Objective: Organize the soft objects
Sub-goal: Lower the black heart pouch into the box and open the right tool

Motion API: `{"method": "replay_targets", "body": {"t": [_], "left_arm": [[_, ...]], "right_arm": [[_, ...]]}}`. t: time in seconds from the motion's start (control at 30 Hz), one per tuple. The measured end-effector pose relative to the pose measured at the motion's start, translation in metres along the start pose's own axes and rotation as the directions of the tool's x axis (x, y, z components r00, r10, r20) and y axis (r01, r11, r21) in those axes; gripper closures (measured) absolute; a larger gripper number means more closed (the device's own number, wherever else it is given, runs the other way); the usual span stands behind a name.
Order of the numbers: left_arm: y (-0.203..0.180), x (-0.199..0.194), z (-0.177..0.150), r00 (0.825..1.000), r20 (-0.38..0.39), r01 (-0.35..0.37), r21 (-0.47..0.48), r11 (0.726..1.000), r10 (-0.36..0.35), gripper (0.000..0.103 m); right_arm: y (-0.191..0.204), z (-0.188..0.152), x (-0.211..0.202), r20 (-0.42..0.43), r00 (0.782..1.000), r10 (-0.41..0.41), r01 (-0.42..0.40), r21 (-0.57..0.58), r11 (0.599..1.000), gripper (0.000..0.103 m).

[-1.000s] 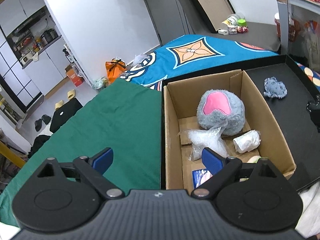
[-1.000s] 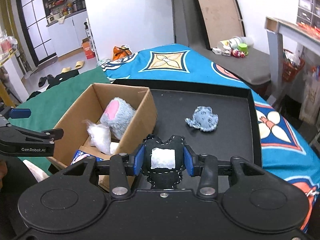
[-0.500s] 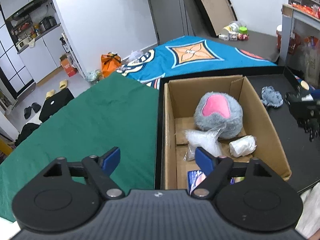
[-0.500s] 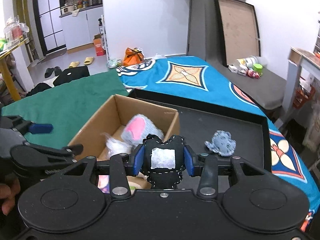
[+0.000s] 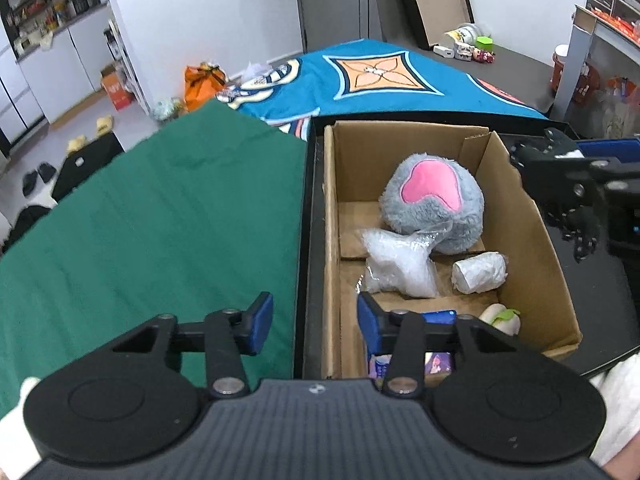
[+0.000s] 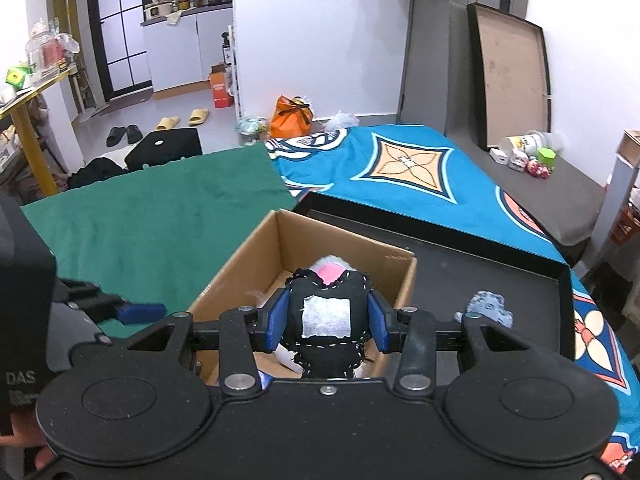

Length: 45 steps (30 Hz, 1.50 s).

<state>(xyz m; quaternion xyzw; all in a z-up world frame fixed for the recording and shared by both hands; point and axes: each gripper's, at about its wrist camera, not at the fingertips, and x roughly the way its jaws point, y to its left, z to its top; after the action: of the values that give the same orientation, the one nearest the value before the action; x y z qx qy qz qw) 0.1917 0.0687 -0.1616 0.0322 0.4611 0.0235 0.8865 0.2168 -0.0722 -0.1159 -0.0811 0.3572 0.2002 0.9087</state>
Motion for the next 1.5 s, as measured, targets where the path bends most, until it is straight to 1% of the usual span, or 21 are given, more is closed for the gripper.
{"method": "replay_targets", "body": {"t": [0.03,0.1,0.13,0.2,0.3,0.37,0.4,0.43,0.47,0.5,0.53,0.57,0.73,0.97,1.33,1.5], "left_arm": [[0.002,0.001,0.0,1.0,-0.007,0.009,-0.007,1.0,-0.009,0.064],[0.003,0.004,0.0,0.999,-0.021,0.024,-0.015,1.0,-0.024,0.073],[0.003,0.005,0.0,0.999,-0.026,0.029,-0.015,0.999,-0.029,0.075],[0.004,0.006,0.0,0.999,-0.033,0.039,-0.018,0.999,-0.04,0.083],[0.007,0.008,0.0,0.997,-0.038,0.063,-0.036,0.997,-0.064,0.091],[0.01,0.01,-0.001,0.996,-0.043,0.078,-0.051,0.996,-0.08,0.092],[0.011,0.01,0.0,0.996,-0.045,0.081,-0.055,0.995,-0.083,0.092],[0.011,0.011,0.0,0.995,-0.046,0.084,-0.058,0.995,-0.087,0.092],[0.012,0.011,0.0,0.995,-0.046,0.087,-0.061,0.994,-0.09,0.092],[0.012,0.011,0.0,0.995,-0.046,0.089,-0.065,0.994,-0.092,0.092],[0.013,0.012,0.0,0.995,-0.046,0.09,-0.068,0.994,-0.094,0.092],[0.014,0.012,0.0,0.994,-0.046,0.092,-0.072,0.993,-0.095,0.092],[0.017,0.014,0.001,0.993,-0.049,0.098,-0.087,0.991,-0.103,0.092],[0.015,0.013,0.001,0.994,-0.052,0.088,-0.082,0.993,-0.093,0.091],[0.007,0.01,0.002,0.998,-0.047,0.038,-0.03,0.999,-0.04,0.087],[0.002,0.007,0.002,1.0,-0.031,-0.002,0.001,1.0,0.002,0.078]], "right_arm": [[0.002,0.002,0.001,0.0,1.0,0.004,-0.004,-0.001,1.0,0.061],[0.005,0.004,0.004,-0.002,1.0,0.01,-0.01,-0.002,1.0,0.061],[0.006,0.006,0.006,-0.004,1.0,0.014,-0.014,0.0,1.0,0.061],[0.009,0.008,0.01,-0.008,1.0,0.024,-0.024,0.007,1.0,0.061],[0.013,0.011,0.014,-0.012,0.999,0.042,-0.042,0.018,0.999,0.06],[0.017,0.013,0.015,-0.014,0.998,0.055,-0.054,0.022,0.998,0.06],[0.019,0.014,0.017,-0.017,0.998,0.062,-0.062,0.023,0.998,0.059],[0.021,0.014,0.019,-0.021,0.997,0.079,-0.079,0.027,0.997,0.055],[0.022,0.013,0.02,-0.023,0.995,0.102,-0.101,0.033,0.994,0.054],[0.024,0.013,0.021,-0.024,0.993,0.119,-0.118,0.032,0.992,0.051],[0.025,0.012,0.021,-0.027,0.993,0.116,-0.115,0.029,0.993,0.045],[0.024,0.011,0.022,-0.026,0.994,0.107,-0.106,0.027,0.994,0.044],[0.012,0.004,0.022,-0.035,0.996,0.08,-0.078,0.06,0.995,0.043],[-0.007,-0.011,0.018,-0.053,0.997,0.048,-0.043,0.096,0.994,0.044],[-0.031,-0.027,0.009,-0.06,0.998,0.034,-0.027,0.115,0.993,0.044],[-0.041,-0.033,0.006,-0.054,0.998,0.035,-0.029,0.118,0.993,0.044]]}}
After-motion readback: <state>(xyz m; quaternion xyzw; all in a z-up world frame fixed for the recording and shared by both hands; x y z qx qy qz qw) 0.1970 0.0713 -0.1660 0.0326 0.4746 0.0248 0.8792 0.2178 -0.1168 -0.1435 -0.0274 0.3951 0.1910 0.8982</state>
